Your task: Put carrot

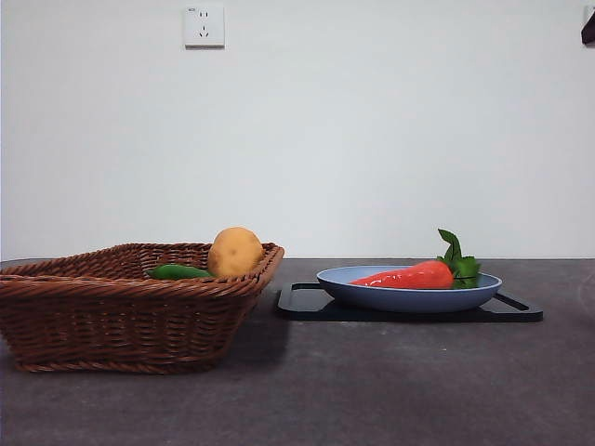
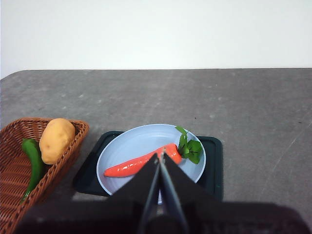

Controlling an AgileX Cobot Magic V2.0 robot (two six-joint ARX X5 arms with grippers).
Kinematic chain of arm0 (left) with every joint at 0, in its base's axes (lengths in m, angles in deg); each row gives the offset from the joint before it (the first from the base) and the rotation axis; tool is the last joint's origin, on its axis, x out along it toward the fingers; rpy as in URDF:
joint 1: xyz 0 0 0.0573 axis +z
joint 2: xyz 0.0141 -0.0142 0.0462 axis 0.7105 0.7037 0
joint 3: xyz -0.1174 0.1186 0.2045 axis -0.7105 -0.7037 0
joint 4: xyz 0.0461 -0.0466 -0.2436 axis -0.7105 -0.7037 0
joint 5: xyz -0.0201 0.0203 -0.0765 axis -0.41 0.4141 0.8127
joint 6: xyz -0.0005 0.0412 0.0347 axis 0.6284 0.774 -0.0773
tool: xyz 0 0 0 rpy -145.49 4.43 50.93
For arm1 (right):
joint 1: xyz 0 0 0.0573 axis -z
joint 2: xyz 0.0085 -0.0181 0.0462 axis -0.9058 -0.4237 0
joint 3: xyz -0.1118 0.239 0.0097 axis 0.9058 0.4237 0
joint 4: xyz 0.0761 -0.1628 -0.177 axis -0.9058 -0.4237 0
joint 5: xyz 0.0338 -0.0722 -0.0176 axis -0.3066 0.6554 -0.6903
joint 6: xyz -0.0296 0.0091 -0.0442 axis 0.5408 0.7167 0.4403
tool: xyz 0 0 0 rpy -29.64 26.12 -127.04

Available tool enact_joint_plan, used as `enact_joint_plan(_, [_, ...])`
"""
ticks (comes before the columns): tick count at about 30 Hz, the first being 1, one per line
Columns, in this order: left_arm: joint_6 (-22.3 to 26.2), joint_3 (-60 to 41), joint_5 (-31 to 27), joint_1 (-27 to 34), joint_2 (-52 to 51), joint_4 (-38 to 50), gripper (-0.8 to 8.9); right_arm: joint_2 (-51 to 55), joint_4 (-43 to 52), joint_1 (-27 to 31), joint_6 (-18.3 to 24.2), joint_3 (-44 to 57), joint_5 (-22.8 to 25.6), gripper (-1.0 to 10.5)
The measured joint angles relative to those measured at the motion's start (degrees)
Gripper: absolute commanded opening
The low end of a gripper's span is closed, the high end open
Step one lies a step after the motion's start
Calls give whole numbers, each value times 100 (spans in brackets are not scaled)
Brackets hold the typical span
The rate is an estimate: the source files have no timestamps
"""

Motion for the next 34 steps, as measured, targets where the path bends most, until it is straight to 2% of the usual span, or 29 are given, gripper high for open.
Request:
enact_joint_plan(22, [-9,0,0,0,0,0,8,15,-7,2,7,2,2,4])
enact_joint_plan(28, [-17,0,0,0,0,0,8,761,-133,267,610,31,243,4])
enact_joint_plan(31, [-17,0,0,0,0,0,8,1360,-63,737,739,232,-15,4])
enact_joint_plan(34, [-17,0,0,0,0,2,8,1821,-55,1421,780,667,-807,4])
